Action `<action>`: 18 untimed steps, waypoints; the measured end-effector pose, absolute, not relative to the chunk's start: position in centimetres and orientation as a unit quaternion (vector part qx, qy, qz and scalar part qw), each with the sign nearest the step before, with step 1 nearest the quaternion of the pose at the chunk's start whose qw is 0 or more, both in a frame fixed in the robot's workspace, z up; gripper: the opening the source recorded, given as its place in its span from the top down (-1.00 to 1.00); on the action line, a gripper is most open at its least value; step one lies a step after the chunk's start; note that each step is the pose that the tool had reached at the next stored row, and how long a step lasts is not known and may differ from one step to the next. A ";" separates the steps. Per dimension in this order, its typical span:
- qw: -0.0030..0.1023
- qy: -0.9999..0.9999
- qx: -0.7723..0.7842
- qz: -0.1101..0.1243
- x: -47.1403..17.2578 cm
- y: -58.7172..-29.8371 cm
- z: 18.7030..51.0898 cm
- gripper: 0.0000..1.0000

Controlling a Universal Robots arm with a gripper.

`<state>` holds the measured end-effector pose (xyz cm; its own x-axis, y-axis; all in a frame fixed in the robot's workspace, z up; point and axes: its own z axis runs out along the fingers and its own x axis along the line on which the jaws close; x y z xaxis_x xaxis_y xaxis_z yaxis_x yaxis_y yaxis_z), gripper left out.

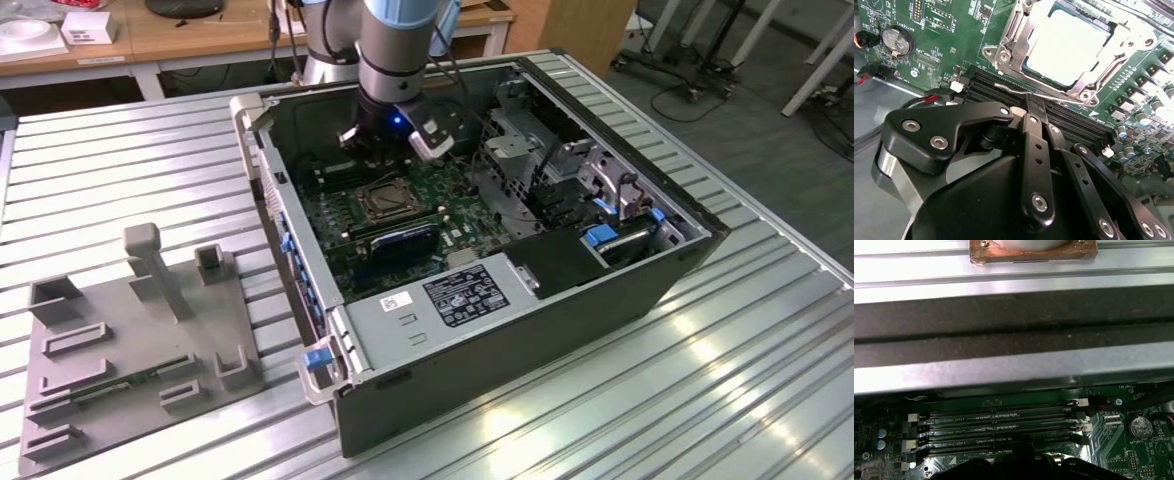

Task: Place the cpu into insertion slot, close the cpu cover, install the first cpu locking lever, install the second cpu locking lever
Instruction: 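Install the first cpu locking lever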

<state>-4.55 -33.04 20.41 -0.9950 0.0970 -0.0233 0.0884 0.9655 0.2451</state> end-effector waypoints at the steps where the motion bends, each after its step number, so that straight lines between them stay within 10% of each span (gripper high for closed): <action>1: 0.018 0.991 0.047 0.123 -4.5 -33.0 20.3 0.79; 18: 0.018 0.991 0.047 0.123 -4.5 -33.1 19.8 0.79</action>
